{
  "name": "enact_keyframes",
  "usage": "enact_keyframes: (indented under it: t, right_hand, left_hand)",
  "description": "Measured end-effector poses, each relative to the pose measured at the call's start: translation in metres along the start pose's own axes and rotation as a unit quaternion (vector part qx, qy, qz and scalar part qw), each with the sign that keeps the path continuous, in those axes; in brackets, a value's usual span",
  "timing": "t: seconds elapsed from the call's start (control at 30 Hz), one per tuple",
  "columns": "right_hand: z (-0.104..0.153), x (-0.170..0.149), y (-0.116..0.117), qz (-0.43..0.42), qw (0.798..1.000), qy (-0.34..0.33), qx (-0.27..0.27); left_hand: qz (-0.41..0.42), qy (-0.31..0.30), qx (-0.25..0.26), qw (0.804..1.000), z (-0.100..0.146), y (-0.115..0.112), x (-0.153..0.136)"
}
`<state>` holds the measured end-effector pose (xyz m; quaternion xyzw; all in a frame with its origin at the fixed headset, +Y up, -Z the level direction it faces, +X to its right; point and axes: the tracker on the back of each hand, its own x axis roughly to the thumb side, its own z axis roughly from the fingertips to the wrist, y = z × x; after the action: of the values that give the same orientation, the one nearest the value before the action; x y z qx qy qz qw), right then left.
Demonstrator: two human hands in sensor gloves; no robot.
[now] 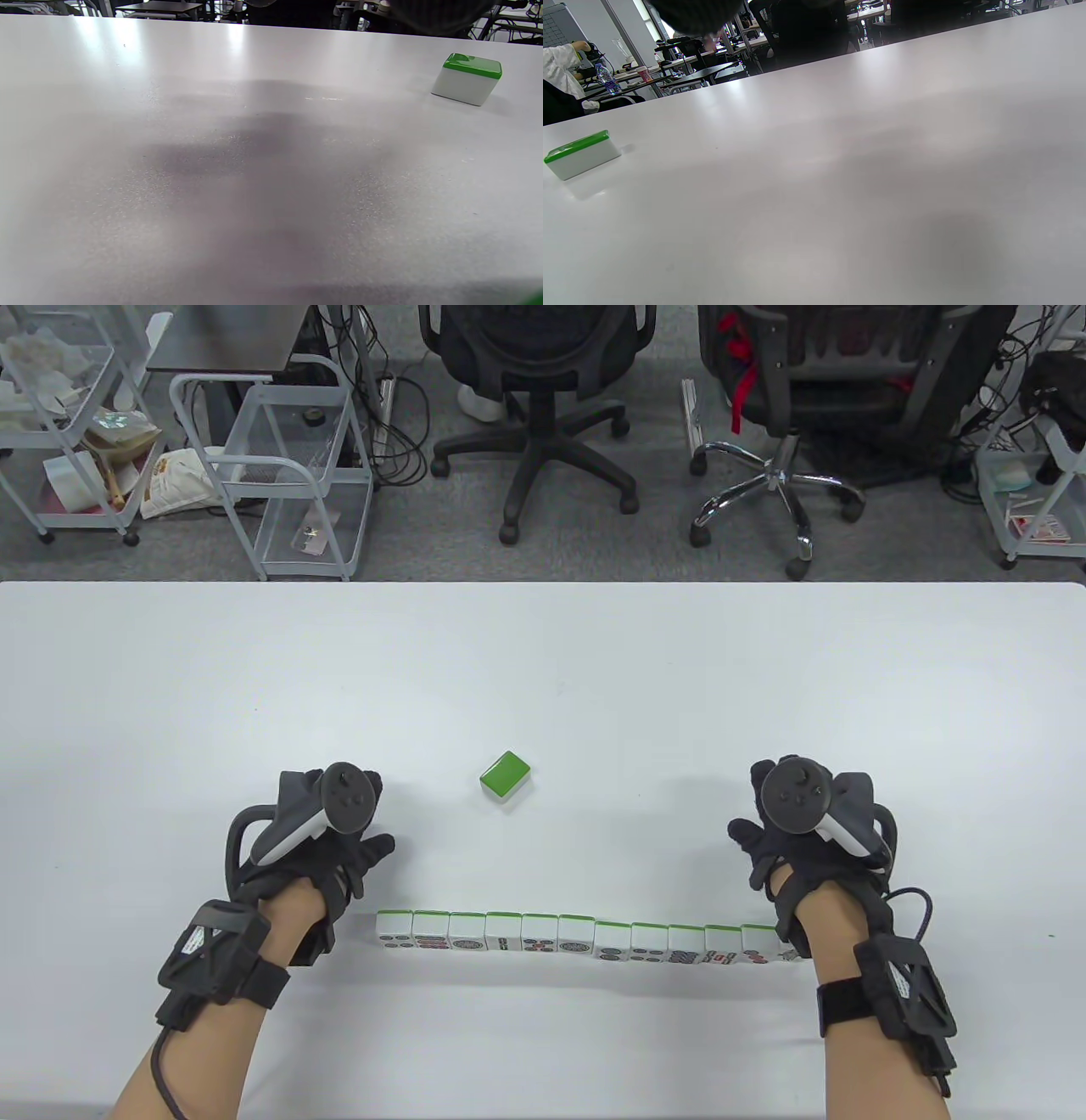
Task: Stand mahjong tiles upright in a row
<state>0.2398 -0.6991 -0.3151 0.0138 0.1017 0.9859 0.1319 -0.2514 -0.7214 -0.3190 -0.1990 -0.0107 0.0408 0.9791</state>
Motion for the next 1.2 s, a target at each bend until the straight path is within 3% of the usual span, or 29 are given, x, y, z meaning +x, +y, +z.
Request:
enact_keyframes:
  t: [0.17,0.37,0.53,0.73,0.83,1.0,1.2]
  right_hand:
    - [0.001,-0.006,0.0,-0.012,1.0,0.001,0.001]
    - [0.005,-0.011,0.002,-0.025,1.0,0.007,0.008]
    - [0.008,-0.01,0.004,-0.028,0.999,0.004,0.021]
    - [0.008,-0.008,0.004,-0.042,0.999,-0.007,0.026]
    - [0.008,-0.006,0.003,-0.042,0.999,-0.012,0.027]
    - [0.008,-0.003,0.001,-0.03,0.999,-0.019,0.022]
    - [0.008,-0.004,0.0,-0.034,0.999,-0.023,0.022]
  left_hand:
    - [0.05,-0.102,-0.016,0.993,-0.013,0.025,0.027]
    - [-0.094,-0.108,0.025,0.989,-0.045,0.049,0.089]
    - [-0.114,-0.142,-0.004,0.983,-0.068,0.035,0.124]
    - [-0.204,-0.152,-0.019,0.967,-0.088,0.015,0.153]
    - [-0.218,-0.148,-0.038,0.964,-0.096,0.003,0.159]
    - [-0.231,-0.143,0.022,0.962,-0.102,-0.003,0.164]
    - [-0.236,-0.146,0.013,0.961,-0.1,0.0,0.158]
